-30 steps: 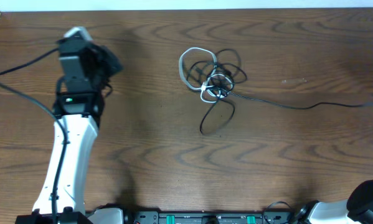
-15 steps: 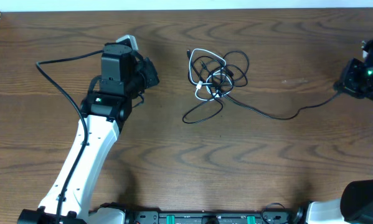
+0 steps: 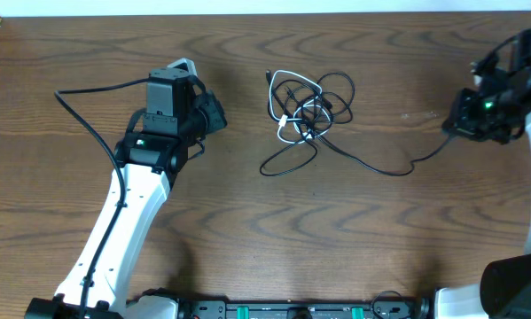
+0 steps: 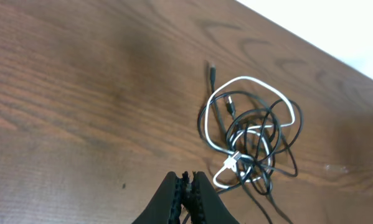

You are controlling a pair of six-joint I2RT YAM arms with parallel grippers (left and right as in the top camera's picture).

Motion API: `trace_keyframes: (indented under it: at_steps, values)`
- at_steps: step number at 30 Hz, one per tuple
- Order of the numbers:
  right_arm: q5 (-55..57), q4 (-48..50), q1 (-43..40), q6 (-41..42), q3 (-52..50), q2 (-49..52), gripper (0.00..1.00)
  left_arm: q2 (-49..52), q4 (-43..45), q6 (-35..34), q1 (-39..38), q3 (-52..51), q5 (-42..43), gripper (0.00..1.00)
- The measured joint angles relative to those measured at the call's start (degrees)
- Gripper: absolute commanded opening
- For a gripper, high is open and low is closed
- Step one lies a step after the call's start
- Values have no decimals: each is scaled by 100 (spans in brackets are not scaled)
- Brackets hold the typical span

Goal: Untangle cables

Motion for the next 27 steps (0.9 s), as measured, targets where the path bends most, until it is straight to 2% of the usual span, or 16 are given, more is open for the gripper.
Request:
trace_keyframes:
  at_steps: [2, 3, 5, 6, 7, 9, 10, 17, 27]
  values:
    - [0, 48, 151, 7, -72, 0, 17, 0, -122, 63, 0, 0, 2, 9]
    - [-9, 61, 208, 20, -90, 0, 27, 2, -175, 127, 0, 0, 2, 13]
    - [-59, 109, 332, 4, -101, 0, 56, 13, -225, 236, 0, 0, 0, 15]
    - [-83, 129, 385, -4, -103, 0, 66, 31, -225, 321, 0, 0, 2, 16]
    - [-116, 131, 439, -9, -103, 0, 80, 68, -229, 428, 0, 0, 0, 17]
    - [-153, 138, 544, -11, -103, 0, 96, 151, -232, 553, 0, 0, 0, 21]
    - [-166, 138, 597, 11, -103, 0, 99, 212, -232, 632, 0, 0, -2, 22]
    - [9, 133, 748, 190, -107, 0, 99, 813, 72, 774, -2, 0, 181, 22]
    - [1941, 173, 612, 1200, -111, 0, 99, 1318, 925, 798, -450, 0, 640, 32]
